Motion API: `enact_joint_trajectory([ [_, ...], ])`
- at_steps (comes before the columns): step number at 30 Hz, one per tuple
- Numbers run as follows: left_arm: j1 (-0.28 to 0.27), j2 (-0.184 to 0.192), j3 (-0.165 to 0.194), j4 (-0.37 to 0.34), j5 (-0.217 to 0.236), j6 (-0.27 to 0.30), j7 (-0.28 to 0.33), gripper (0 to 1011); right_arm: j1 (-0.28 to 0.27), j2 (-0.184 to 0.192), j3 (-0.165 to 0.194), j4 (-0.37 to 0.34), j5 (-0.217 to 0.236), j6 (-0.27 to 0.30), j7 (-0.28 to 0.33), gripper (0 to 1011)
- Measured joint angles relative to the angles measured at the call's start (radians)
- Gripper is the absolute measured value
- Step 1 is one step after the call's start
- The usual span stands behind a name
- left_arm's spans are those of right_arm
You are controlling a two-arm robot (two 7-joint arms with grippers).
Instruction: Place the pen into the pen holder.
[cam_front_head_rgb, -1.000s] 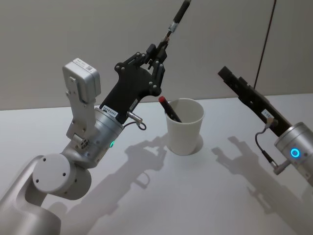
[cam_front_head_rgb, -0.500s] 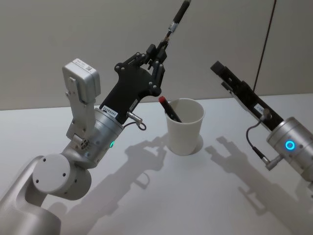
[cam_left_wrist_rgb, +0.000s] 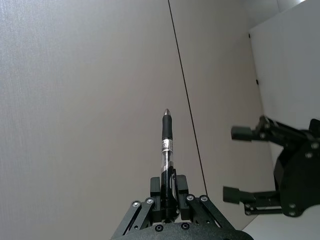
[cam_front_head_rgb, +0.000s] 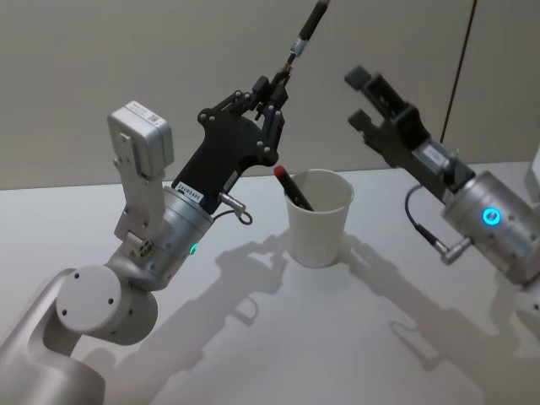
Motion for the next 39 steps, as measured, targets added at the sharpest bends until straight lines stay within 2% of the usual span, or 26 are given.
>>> enact_joint_trajectory([
  [2,0.0,0.0,0.0,0.0,0.0,0.0,0.0,186,0.015,-0.009,-0.003,-0.001,0.034,0.01,-0.01,1001],
  [7,0.0,0.0,0.0,0.0,0.0,0.0,0.0,186,0.043,-0.025,-0.011,-0.001,0.072,0.019,-0.018,1001],
  [16,0.0,0.0,0.0,0.0,0.0,0.0,0.0,186,0.088,-0.041,-0.023,0.006,0.071,0.009,-0.029,1001],
  [23,0.0,0.0,0.0,0.0,0.0,0.0,0.0,186,0.114,-0.044,-0.034,0.014,0.026,-0.019,-0.049,1001],
  [30,0.0,0.0,0.0,0.0,0.0,0.0,0.0,187,0.136,-0.05,-0.051,0.028,-0.045,-0.052,-0.061,1001],
  [39,0.0,0.0,0.0,0.0,0.0,0.0,0.0,186,0.165,-0.06,-0.072,0.051,-0.114,-0.068,-0.067,1001],
])
